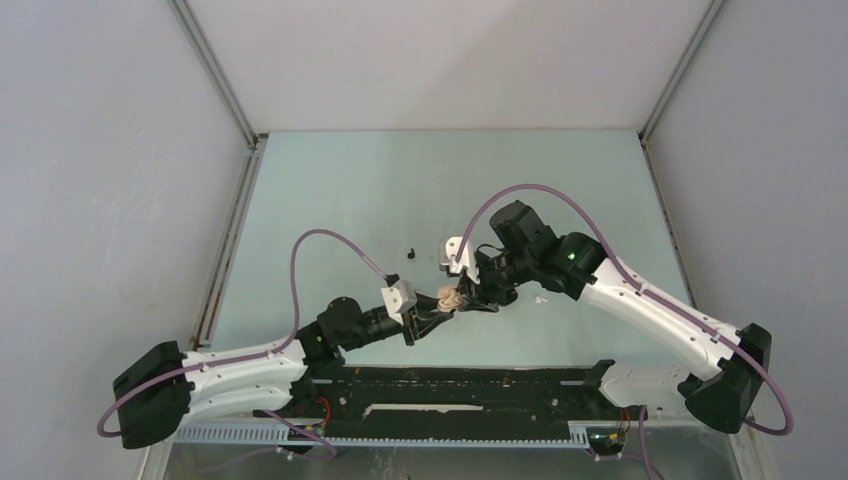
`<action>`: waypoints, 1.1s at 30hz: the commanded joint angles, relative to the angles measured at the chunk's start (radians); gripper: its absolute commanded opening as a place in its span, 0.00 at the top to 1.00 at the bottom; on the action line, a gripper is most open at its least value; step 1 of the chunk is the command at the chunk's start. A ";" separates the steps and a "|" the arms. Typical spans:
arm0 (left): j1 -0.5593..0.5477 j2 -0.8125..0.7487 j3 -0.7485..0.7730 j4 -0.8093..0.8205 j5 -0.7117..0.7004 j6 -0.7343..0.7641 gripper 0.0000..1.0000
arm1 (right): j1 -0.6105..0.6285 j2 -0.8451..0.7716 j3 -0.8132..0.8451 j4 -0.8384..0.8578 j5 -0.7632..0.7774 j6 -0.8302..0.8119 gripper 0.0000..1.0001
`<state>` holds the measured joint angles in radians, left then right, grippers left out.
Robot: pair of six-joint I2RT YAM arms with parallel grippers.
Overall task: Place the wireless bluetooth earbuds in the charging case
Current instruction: Adjust the left earbud in the left side groove of the charging case.
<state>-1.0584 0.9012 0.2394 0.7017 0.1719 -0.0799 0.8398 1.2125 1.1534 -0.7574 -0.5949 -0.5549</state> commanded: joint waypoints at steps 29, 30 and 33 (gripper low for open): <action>-0.005 0.071 0.084 0.051 0.003 -0.028 1.00 | 0.061 0.009 0.004 0.080 0.072 0.037 0.82; -0.005 0.074 0.084 0.051 0.003 -0.027 1.00 | 0.062 0.009 0.004 0.083 0.074 0.042 0.82; -0.005 0.081 0.085 0.051 0.000 -0.025 1.00 | 0.062 0.009 0.021 0.072 0.079 0.052 0.82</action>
<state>-1.0584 0.9756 0.2703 0.6926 0.1692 -0.1051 0.8898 1.2179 1.1526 -0.7143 -0.5175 -0.5289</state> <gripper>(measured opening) 0.294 0.184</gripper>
